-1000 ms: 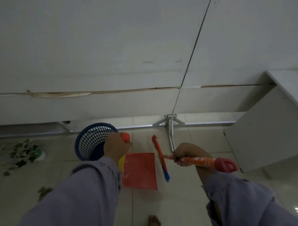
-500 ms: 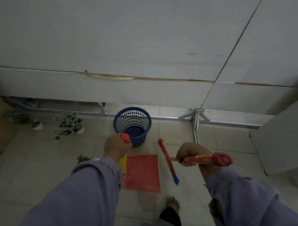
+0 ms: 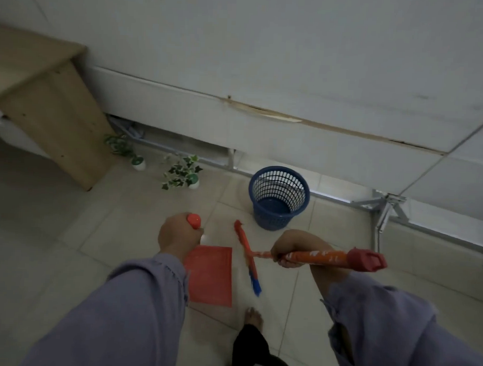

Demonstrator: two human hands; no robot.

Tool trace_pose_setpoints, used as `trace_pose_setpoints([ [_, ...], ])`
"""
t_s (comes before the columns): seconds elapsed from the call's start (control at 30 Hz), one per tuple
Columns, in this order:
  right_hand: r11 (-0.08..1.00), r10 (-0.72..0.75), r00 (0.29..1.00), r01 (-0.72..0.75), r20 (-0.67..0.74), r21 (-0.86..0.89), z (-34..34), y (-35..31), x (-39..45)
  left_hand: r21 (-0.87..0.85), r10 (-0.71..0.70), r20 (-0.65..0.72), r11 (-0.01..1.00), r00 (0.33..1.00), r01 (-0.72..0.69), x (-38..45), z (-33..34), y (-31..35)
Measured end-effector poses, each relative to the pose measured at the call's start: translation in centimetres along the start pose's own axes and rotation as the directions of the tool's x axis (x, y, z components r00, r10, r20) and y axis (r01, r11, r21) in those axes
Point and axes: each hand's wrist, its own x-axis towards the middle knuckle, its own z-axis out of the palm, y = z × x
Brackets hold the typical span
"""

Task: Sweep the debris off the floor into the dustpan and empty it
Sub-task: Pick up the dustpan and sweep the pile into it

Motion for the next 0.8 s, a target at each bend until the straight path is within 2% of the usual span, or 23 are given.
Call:
trace_pose_setpoints([
  [0.17,0.998,-0.056,0.998,0.056,0.016,0.010,-0.3,-5.6,4.2,-0.047,-0.105,-0.096,0.994,0.990,0.101,3.6,-2.9,-3.8],
  [0.4,1.000,-0.022,1.000,0.022,0.005,-0.012,-0.5,-14.9,9.2,-0.185,-0.296,-0.231,0.948,0.927,0.257,8.5,-6.4,-9.9],
  [0.53,0.982,0.016,0.998,-0.027,-0.061,-0.186,1.2,-19.8,10.6,-0.195,-0.326,-0.252,0.939,0.911,0.282,9.8,-7.6,-14.1],
  [0.63,0.988,0.040,0.998,-0.048,-0.057,-0.149,2.6,-22.4,12.4,-0.205,-0.348,-0.266,0.932,0.899,0.300,11.3,-8.5,-16.9],
  [0.7,0.975,0.075,0.995,-0.086,-0.061,-0.206,3.7,-24.6,12.7,-0.209,-0.365,-0.264,0.925,0.893,0.317,12.6,-9.3,-18.8],
  [0.8,0.975,0.086,0.991,-0.105,-0.105,-0.196,5.5,-27.2,13.5,-0.180,-0.352,-0.241,0.932,0.904,0.315,14.5,-10.0,-21.5],
])
